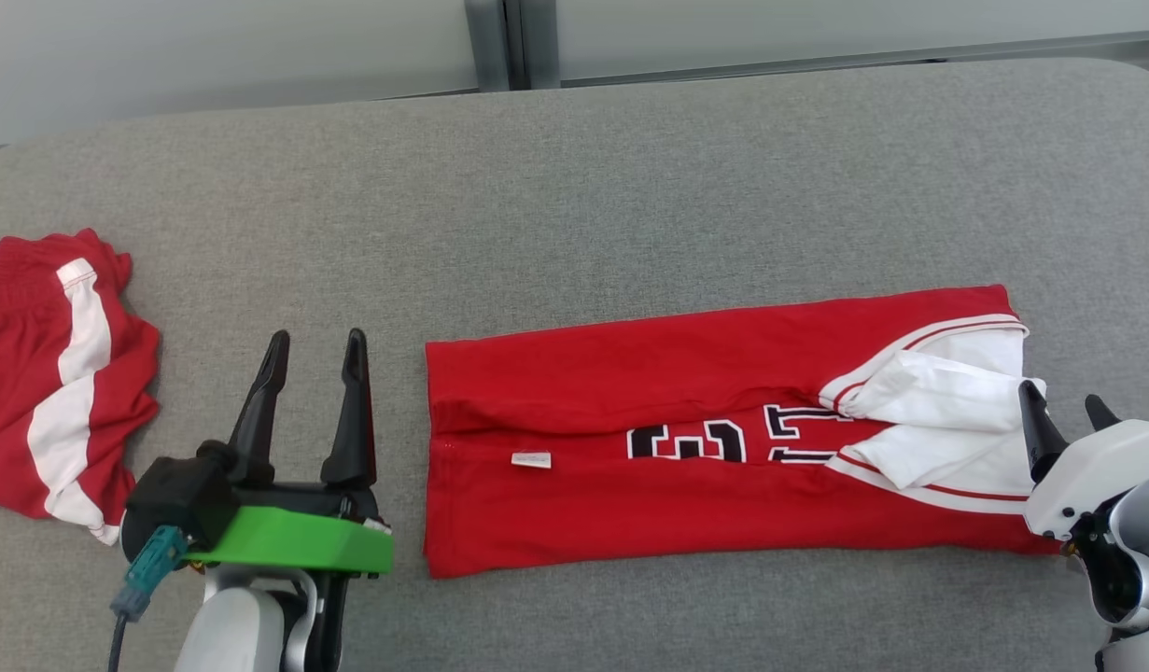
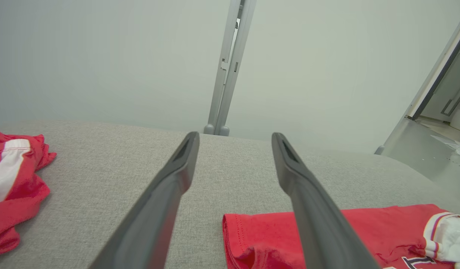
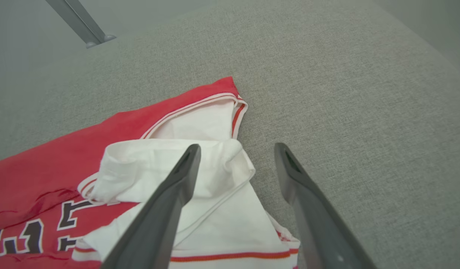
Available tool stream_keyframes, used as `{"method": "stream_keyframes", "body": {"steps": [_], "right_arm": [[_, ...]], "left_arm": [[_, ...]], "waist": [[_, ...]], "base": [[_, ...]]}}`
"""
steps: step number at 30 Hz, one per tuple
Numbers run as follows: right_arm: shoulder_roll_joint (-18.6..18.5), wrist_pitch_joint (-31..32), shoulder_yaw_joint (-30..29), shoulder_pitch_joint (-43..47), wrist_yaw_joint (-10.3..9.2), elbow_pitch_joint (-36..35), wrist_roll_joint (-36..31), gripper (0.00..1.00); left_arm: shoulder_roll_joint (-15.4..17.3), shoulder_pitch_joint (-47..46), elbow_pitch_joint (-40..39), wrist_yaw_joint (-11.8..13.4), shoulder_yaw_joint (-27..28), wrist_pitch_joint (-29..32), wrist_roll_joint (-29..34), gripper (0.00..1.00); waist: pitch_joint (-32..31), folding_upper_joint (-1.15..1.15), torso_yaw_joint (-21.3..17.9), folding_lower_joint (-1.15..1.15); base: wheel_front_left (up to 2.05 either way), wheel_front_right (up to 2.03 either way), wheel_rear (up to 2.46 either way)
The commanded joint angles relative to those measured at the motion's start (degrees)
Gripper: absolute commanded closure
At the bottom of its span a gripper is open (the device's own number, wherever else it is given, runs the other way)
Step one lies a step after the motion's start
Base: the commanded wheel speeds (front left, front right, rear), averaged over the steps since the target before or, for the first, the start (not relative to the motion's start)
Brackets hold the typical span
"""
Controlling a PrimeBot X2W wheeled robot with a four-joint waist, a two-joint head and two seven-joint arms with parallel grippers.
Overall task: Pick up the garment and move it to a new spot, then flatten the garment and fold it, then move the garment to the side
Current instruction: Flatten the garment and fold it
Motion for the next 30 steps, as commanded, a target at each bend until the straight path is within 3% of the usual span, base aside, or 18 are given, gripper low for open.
{"method": "stream_keyframes", "body": {"steps": [1, 10, 24, 25, 26, 30], "right_arm": [[0.2, 0.3, -0.3, -1.0, -0.02, 0.9, -0.3, 0.0], [-1.0, 0.8, -1.6, -5.7, -0.03, 11.0, -1.4, 0.0], [-1.0, 4.0, 0.9, -8.0, 0.01, 23.5, -0.4, 0.02], [-1.1, 4.1, 1.1, -8.1, 0.01, 23.9, -0.5, 0.9], [-1.1, 4.0, 1.3, -8.3, 0.01, 24.2, -0.6, 1.0], [-3.0, 2.1, -0.2, -8.9, -0.08, 23.9, -2.4, 1.0]], "left_arm": [[-0.2, 1.4, -0.4, -0.3, 0.9, 0.0, 0.9, 0.0], [-0.8, 5.6, -2.3, -0.4, 8.2, 0.0, 6.0, 0.0], [-0.8, 6.2, -1.3, 0.0, 8.3, 0.0, 4.9, 0.0], [-0.8, 6.1, -1.3, -0.1, 8.3, 0.0, 4.9, 0.0], [-0.8, 6.1, -1.3, -0.1, 8.2, 0.0, 4.8, 0.0], [-0.8, 6.2, -1.1, -0.2, 7.9, 0.0, 4.6, 0.0]], "waist": [[0.1, 0.0, 0.4, 0.0], [0.9, 0.0, 2.8, 0.0], [1.5, 0.0, 6.4, 0.0], [1.5, 0.0, 6.5, 0.0], [1.6, 0.0, 6.6, 0.0], [1.5, 0.0, 6.9, 0.0]], "base": [[0.0, 0.0, 0.0], [0.0, 0.0, 0.0], [0.0, 0.0, 0.0], [0.0, 0.0, 0.0], [0.0, 0.0, 0.0], [0.0, 0.0, 0.0]]}}
